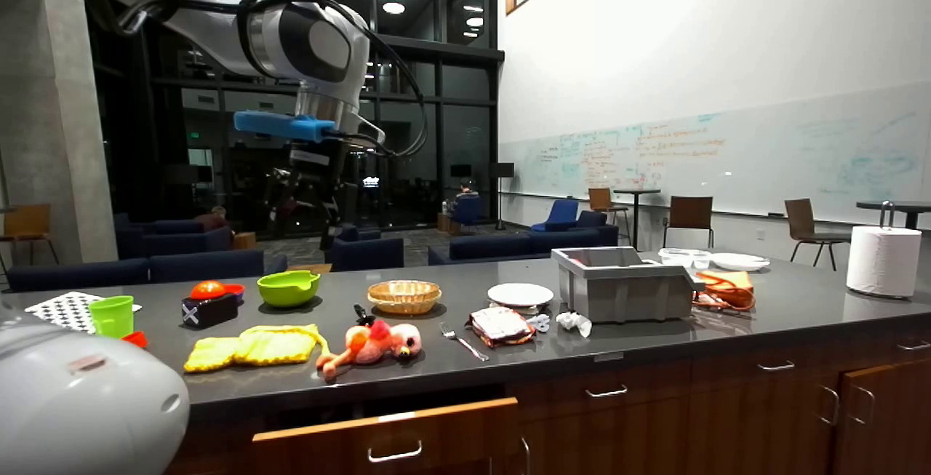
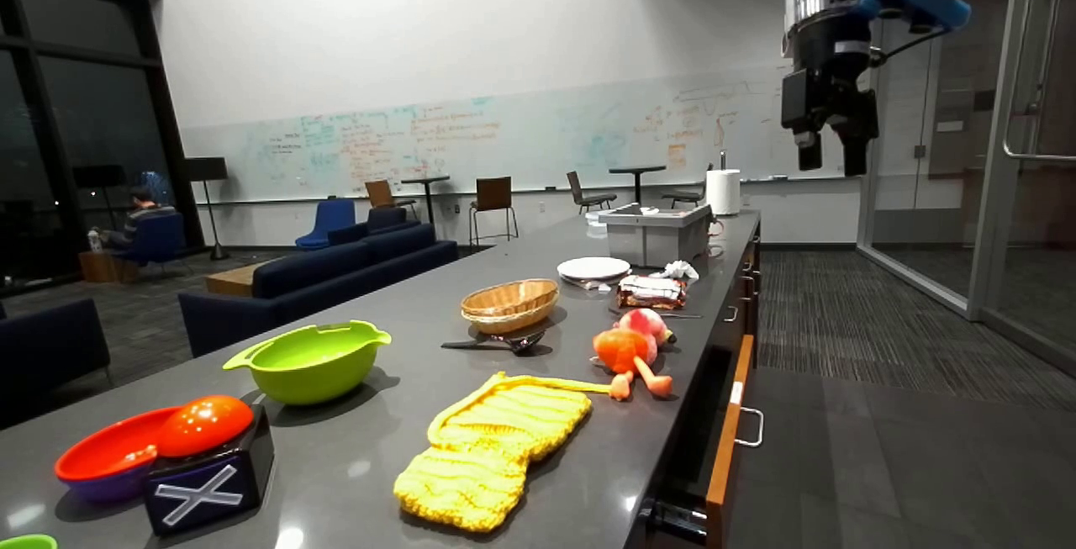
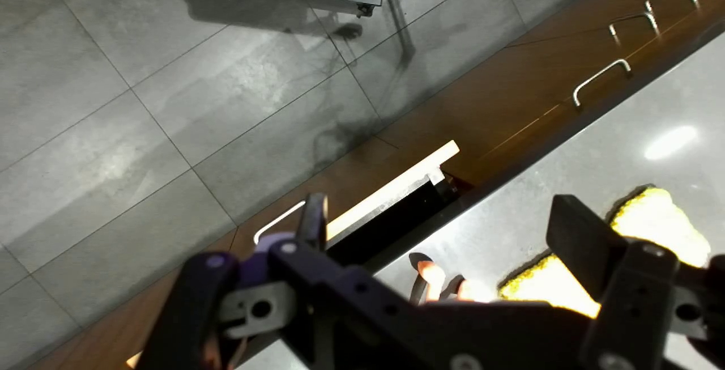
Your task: Close the open drawer.
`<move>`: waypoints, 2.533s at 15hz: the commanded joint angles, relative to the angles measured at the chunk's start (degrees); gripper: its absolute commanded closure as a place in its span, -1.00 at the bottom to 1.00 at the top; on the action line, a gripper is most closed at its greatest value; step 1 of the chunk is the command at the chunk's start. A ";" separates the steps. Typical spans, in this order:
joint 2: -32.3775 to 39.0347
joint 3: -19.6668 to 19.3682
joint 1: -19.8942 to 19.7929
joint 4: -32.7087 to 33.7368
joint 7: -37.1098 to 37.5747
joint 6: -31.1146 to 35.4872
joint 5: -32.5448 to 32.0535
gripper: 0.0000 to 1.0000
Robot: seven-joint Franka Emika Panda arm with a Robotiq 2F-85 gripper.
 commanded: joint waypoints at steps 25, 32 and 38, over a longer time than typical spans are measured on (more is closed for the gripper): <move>4.70 -1.26 -7.31 -26.60 -5.29 58.74 -11.27 -1.00; 9.19 -1.18 -8.90 -25.09 -2.96 52.52 -11.15 -1.00; 13.25 -2.49 -7.84 -22.89 -3.91 54.22 -9.17 -1.00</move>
